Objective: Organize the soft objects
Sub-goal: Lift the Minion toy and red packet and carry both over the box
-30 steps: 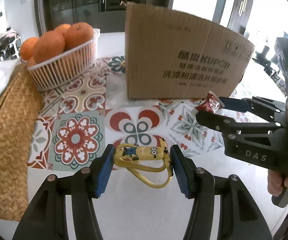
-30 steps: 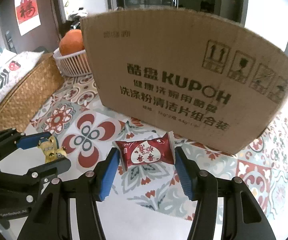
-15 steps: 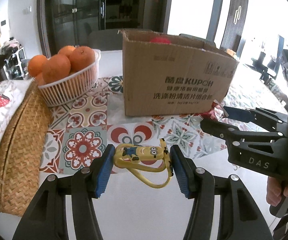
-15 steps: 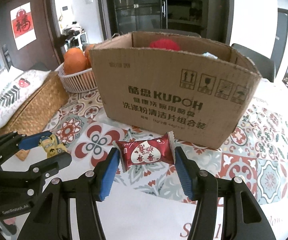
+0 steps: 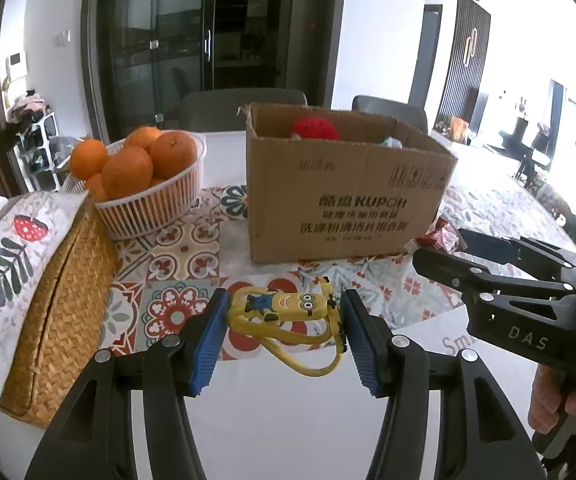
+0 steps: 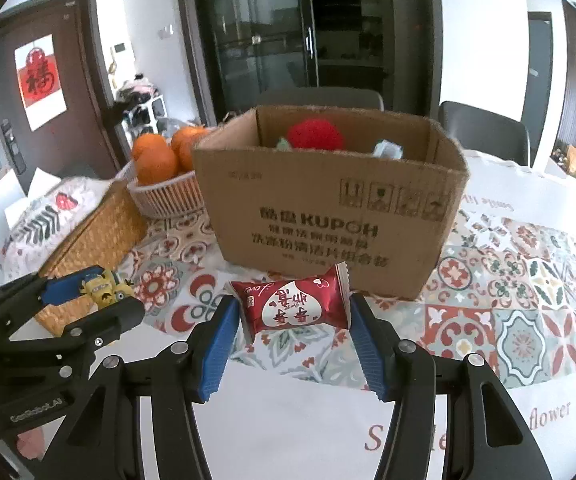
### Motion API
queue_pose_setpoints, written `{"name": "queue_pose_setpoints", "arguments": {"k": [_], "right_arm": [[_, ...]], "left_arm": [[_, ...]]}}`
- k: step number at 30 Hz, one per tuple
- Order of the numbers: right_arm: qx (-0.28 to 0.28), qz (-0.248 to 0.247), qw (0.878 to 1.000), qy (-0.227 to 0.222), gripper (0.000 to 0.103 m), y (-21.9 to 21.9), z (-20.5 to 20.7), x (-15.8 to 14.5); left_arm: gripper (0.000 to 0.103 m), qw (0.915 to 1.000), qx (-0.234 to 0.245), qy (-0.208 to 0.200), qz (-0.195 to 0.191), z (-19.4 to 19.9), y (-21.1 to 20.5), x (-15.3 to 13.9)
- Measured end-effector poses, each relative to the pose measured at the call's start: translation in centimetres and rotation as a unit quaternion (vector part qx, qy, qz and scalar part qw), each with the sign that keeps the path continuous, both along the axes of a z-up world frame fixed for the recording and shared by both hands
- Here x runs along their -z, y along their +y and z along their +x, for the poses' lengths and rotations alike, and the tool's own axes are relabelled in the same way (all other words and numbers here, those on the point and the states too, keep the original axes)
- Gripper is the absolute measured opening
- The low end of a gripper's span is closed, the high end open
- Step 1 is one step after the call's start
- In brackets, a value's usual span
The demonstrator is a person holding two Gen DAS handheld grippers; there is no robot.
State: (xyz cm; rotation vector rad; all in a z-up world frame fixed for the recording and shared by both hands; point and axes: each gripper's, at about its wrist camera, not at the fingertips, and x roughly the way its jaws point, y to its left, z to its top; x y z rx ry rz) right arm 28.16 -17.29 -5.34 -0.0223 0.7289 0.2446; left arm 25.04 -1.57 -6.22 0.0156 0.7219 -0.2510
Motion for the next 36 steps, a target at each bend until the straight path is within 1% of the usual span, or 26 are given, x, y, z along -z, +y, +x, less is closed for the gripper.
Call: {"name": "queue_pose_setpoints", "arguments": {"k": [11,18,24,30,36], "right_arm": [[0.017,0.021,0.999,-0.038,0.057,-0.7,-1.0,-3.1],[0.029,0.035,0.997,-0.06,0.057,-1.5,-1.4,-5.0],[0.042,0.036,0.995,-0.084,0.057,-2.1,-1.6,-6.6],[0.046,0.039,0.992,-0.106,0.057,-2.3,-1.3,-8.4],[0.049,0.043,0.991,-0.12,0.057,-2.7,-0.5,-9.8]], "left_arm": [[0.056,0.9993,-0.001,-0.036,-0.01,0.3,-0.5,-2.9],[0.056,0.9981,0.01,-0.057,-0.018,0.7,-1.3,-4.9],[0.056,0.9969,0.014,-0.076,-0.017,1.3,-1.9,-6.4],[0.056,0.9953,0.017,-0.092,-0.023,2.2,-2.2,-8.1],[0.056,0.9932,0.02,-0.113,-0.018,3.0,-2.7,-9.6]]}}
